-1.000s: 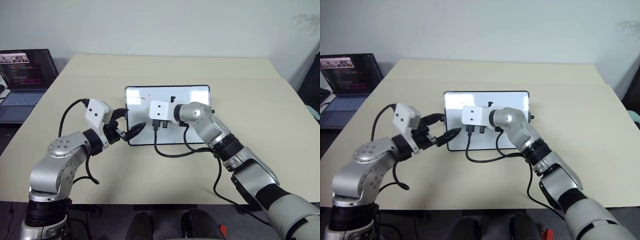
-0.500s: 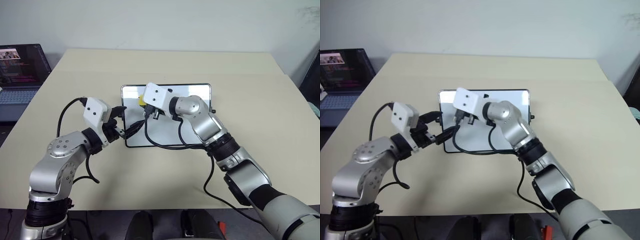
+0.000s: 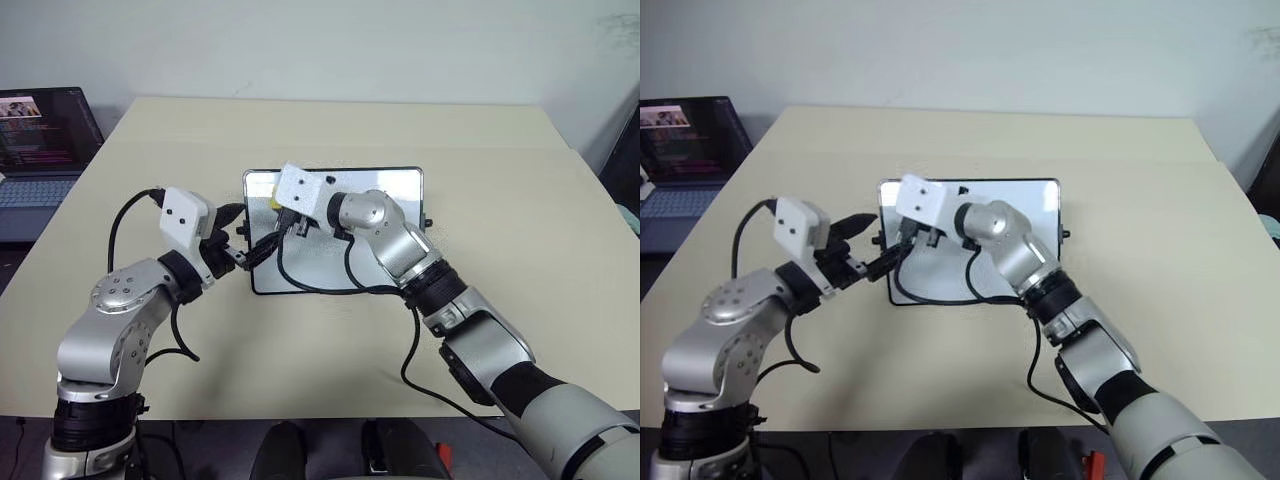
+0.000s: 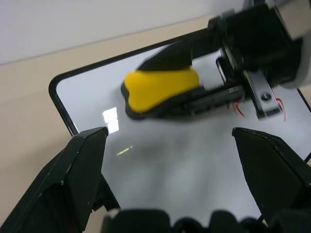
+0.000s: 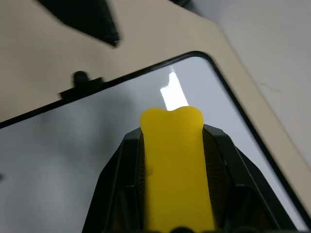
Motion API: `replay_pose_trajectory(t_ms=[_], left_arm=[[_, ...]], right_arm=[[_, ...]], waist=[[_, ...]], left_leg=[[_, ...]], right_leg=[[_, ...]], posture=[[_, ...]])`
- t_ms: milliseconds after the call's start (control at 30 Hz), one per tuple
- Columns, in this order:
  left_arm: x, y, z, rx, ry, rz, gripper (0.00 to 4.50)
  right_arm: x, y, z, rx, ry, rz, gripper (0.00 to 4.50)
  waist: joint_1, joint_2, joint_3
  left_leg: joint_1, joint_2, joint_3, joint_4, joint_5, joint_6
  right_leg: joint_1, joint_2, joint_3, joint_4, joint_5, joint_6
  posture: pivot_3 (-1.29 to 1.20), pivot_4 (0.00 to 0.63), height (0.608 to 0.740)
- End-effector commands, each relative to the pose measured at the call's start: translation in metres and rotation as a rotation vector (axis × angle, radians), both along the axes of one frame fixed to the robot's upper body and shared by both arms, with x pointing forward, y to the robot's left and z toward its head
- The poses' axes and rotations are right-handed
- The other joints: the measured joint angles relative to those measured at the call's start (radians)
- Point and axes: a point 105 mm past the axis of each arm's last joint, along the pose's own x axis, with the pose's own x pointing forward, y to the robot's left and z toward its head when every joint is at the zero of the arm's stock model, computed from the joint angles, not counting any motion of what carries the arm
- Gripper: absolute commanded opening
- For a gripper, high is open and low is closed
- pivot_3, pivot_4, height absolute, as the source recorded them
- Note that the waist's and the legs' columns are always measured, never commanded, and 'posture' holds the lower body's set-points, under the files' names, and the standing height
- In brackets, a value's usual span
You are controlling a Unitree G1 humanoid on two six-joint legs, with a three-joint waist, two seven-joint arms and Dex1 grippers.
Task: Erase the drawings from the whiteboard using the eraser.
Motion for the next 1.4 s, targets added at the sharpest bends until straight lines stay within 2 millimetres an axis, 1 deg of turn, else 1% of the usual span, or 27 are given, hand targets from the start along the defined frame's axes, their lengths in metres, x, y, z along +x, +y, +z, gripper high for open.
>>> replay_pose_trajectory(t_ms=[33,100,200,233,300,400,467,533,567,600,700,800,933,967,1033,1167,1400], left_arm=[[-0.001,0.000,0.010,-0.006,-0.049,0.002,4.50],[-0.001,0.000,0.010,-0.007,-0.048,0.003,4.50],[-0.001,0.000,0.010,-0.009,-0.047,0.001,4.50],[-0.001,-0.001,0.010,-0.010,-0.047,0.001,4.50],[-0.002,-0.001,0.010,-0.011,-0.047,-0.001,4.50],[-0.002,-0.001,0.009,-0.011,-0.046,-0.002,4.50],[-0.002,-0.002,0.009,-0.013,-0.046,-0.003,4.50],[-0.002,-0.002,0.009,-0.014,-0.046,-0.006,4.50],[-0.002,-0.002,0.009,-0.014,-0.046,-0.006,4.50],[-0.002,-0.002,0.009,-0.014,-0.045,-0.007,4.50],[-0.003,-0.002,0.009,-0.014,-0.045,-0.006,4.50],[-0.003,-0.002,0.009,-0.014,-0.044,-0.004,4.50],[-0.002,0.000,0.007,-0.014,-0.041,0.004,4.50],[-0.001,0.001,0.007,-0.014,-0.041,0.009,4.50],[-0.001,0.003,0.007,-0.017,-0.042,0.020,4.50],[0.000,0.003,0.007,-0.021,-0.046,0.028,4.50],[0.000,0.004,0.008,-0.025,-0.050,0.035,4.50]], right_arm=[[0.006,-0.008,-0.003,-0.016,-0.010,-0.032,1.30],[0.015,-0.013,0.012,0.024,-0.061,-0.073,1.30],[0.025,-0.019,0.028,0.074,-0.101,-0.123,1.30],[0.029,-0.023,0.030,0.079,-0.106,-0.142,1.30],[0.034,-0.030,0.029,0.071,-0.101,-0.168,1.30],[0.036,-0.034,0.020,0.043,-0.076,-0.172,1.30],[0.032,-0.034,0.007,-0.001,-0.042,-0.147,1.30],[0.023,-0.033,-0.016,-0.083,0.009,-0.105,1.30],[0.020,-0.034,-0.023,-0.111,0.023,-0.091,1.30],[0.018,-0.034,-0.027,-0.128,0.034,-0.082,1.30],[0.016,-0.034,-0.028,-0.132,0.040,-0.076,1.30],[0.020,-0.034,-0.017,-0.090,-0.005,-0.098,1.30],[0.029,-0.033,0.016,0.027,-0.096,-0.144,1.30],[0.030,-0.034,0.020,0.042,-0.106,-0.154,1.30],[0.033,-0.036,0.021,0.045,-0.109,-0.171,1.30],[0.036,-0.044,0.002,-0.008,-0.064,-0.187,1.30],[0.029,-0.053,-0.031,-0.137,0.018,-0.157,1.30]], waist=[[0.000,0.000,0.000],[0.000,0.000,0.000],[0.001,0.000,0.000],[0.003,0.000,0.000],[0.005,0.000,0.000],[0.005,0.000,0.000],[0.005,0.000,0.000],[0.005,0.000,0.000],[0.004,0.000,0.000],[0.003,0.000,0.000],[0.002,0.000,0.000],[0.003,0.000,0.000],[0.004,0.000,0.000],[0.004,0.000,0.000],[0.005,0.000,0.000],[0.004,0.000,0.000],[0.004,-0.001,0.000]], left_leg=[[0.000,0.000,0.000,0.000,0.000,0.000],[0.001,0.000,0.000,0.001,0.000,0.000],[0.001,0.000,0.000,0.002,0.000,0.000],[0.001,0.000,0.000,0.002,0.001,0.000],[0.001,0.000,0.000,0.002,0.001,0.000],[0.001,-0.001,0.000,0.002,0.001,0.000],[0.001,0.000,0.001,0.002,0.001,0.000],[0.002,0.000,0.001,0.002,0.001,0.000],[0.003,0.000,0.000,0.002,0.001,0.000],[0.005,0.000,0.000,0.002,0.000,0.000],[0.010,0.000,0.000,0.002,0.001,0.000],[0.012,-0.001,0.000,0.002,0.001,0.001],[0.012,-0.001,0.001,0.002,0.002,0.001],[0.012,-0.001,0.001,0.002,0.002,0.001],[0.011,-0.001,0.001,0.002,0.002,0.001],[0.011,-0.001,0.001,0.002,0.002,0.001],[0.012,-0.001,0.001,0.002,0.002,0.001]], right_leg=[[0.000,0.000,0.000,0.000,0.000,0.000],[0.001,0.000,0.000,0.001,0.000,0.000],[0.001,0.000,0.000,0.002,0.001,0.001],[0.001,0.000,0.000,0.002,0.001,0.001],[0.002,0.000,-0.001,0.002,0.001,0.002],[0.002,0.000,0.000,0.001,0.001,0.002],[0.002,0.000,0.000,0.001,0.001,0.002],[0.002,0.000,0.000,0.001,0.001,0.002],[0.004,0.000,0.000,0.001,0.001,0.002],[0.005,0.000,0.000,0.001,0.001,0.002],[0.007,0.000,0.001,0.003,0.002,0.002],[0.008,0.000,0.001,0.004,0.002,0.002],[0.008,0.000,0.001,0.006,0.002,0.002],[0.008,0.000,0.001,0.006,0.002,0.002],[0.008,0.000,0.001,0.006,0.002,0.002],[0.007,0.000,0.002,0.006,0.002,0.002],[0.008,0.000,0.002,0.006,0.002,0.002]], posture=[[0.00,0.150,0.740],[0.00,0.150,0.740],[0.00,0.150,0.740],[0.00,0.150,0.740],[0.00,0.150,0.740],[0.00,0.150,0.740],[0.00,0.150,0.740],[0.00,0.150,0.740],[0.00,0.150,0.740],[0.00,0.150,0.740],[0.00,0.150,0.740],[0.00,0.150,0.740],[0.00,0.150,0.740],[0.00,0.150,0.740],[0.00,0.150,0.740],[0.00,0.150,0.740],[0.00,0.150,0.740]])
